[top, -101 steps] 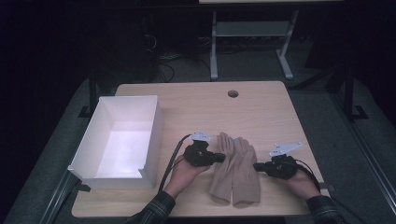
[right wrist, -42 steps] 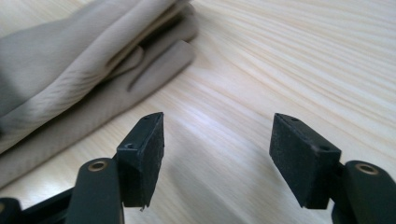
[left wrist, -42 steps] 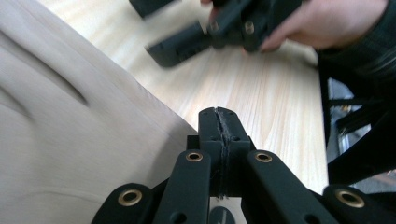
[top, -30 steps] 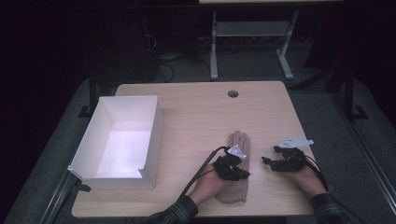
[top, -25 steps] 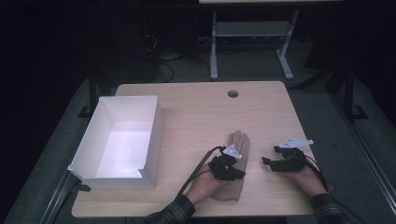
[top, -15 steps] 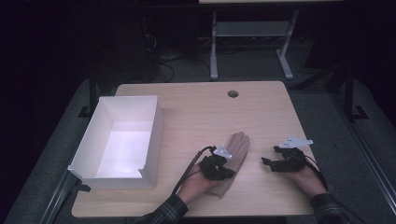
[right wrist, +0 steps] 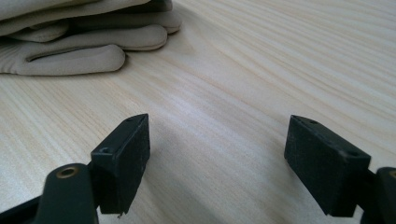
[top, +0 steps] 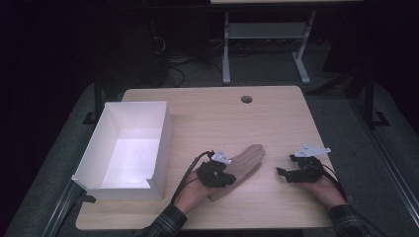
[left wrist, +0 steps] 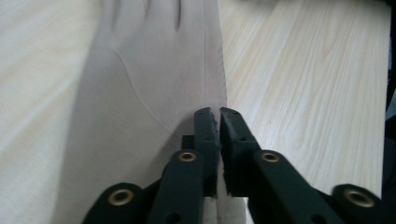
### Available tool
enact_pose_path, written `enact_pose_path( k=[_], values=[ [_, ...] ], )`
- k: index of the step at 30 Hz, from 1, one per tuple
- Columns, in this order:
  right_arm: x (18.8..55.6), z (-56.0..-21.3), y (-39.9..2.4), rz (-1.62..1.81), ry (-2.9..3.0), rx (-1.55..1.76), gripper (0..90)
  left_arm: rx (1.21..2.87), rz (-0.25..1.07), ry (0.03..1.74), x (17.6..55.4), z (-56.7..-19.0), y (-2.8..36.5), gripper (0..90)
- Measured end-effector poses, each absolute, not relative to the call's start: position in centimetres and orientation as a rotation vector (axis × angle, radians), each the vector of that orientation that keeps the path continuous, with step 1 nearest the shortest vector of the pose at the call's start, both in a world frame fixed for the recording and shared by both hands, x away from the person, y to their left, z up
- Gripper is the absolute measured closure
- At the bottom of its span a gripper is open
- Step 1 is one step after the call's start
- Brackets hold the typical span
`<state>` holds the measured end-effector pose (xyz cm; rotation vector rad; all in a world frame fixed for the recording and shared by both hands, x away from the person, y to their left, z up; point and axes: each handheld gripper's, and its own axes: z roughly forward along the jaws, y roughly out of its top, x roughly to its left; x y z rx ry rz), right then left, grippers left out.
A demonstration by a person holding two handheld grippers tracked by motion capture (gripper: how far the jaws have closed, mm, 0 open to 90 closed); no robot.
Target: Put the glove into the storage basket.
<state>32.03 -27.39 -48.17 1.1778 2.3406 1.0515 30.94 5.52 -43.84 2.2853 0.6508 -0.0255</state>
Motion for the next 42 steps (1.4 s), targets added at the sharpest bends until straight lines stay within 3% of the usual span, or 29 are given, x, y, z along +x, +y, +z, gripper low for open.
enact_pose_path(
  k=[6,7,10,15,22,35,40,42],
  values=[
    [32.0,-48.2,-27.4,1.050,2.342,1.178,21.5,2.257,0.058,0.659,31.7,-42.3,5.6,53.3],
    [32.0,-48.2,-27.4,1.050,2.342,1.178,21.5,2.252,0.076,0.676,32.1,-42.1,5.6,53.3],
    [32.0,-48.2,-27.4,1.048,2.341,1.178,21.4,2.265,0.090,0.692,33.1,-42.1,5.3,32.3],
    [32.0,-48.2,-27.4,1.047,2.341,1.178,21.3,2.295,0.103,0.729,34.5,-43.2,4.2,18.2],
    [32.0,-48.2,-27.4,1.047,2.341,1.179,21.2,2.366,0.083,0.685,34.3,-45.0,2.9,13.5],
    [32.0,-48.2,-27.4,1.046,2.340,1.179,21.1,2.408,0.157,0.647,33.6,-46.3,2.1,13.6],
    [32.0,-48.2,-27.4,1.046,2.340,1.179,21.1,2.405,0.167,0.628,33.2,-46.3,2.1,16.8],
    [32.0,-48.2,-27.4,1.046,2.341,1.179,21.1,2.402,0.156,0.614,33.1,-46.3,2.2,24.7]
  ],
)
